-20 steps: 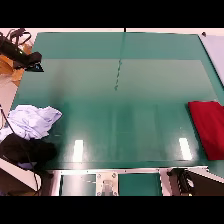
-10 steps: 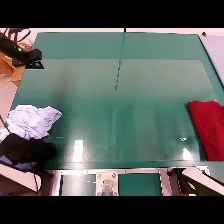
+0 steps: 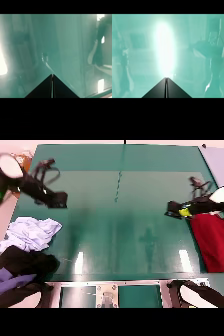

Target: Fold the shirts.

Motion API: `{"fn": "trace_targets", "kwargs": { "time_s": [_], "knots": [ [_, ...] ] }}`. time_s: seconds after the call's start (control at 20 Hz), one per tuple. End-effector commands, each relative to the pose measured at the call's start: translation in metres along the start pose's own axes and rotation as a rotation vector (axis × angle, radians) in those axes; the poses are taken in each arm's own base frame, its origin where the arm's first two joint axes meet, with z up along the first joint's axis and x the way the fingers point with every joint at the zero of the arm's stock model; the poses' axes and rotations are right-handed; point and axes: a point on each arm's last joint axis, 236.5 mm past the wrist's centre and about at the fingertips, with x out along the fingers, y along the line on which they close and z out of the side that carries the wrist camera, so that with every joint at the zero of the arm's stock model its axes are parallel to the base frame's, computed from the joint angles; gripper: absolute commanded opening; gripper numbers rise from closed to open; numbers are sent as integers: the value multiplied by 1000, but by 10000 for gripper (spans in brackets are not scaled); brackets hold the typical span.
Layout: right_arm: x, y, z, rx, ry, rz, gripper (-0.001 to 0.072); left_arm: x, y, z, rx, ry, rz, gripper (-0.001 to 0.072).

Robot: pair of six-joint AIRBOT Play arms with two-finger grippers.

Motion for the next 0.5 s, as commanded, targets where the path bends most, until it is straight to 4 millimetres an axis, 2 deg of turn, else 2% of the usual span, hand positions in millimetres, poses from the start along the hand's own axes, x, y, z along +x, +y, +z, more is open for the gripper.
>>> {"fn": "trace_targets", "kwargs": {
  "time_s": [0.0,0.1,0.45],
  "knots": [
    [22,45,-21,-144,19,36,11,16,-13,-51,-38,32,-6,24],
    [23,51,-24,-157,25,44,11,17,-12,-58,-56,59,-2,25],
    [23,51,-24,-160,26,44,10,17,-13,-55,-56,44,-7,25]
  ]
}}
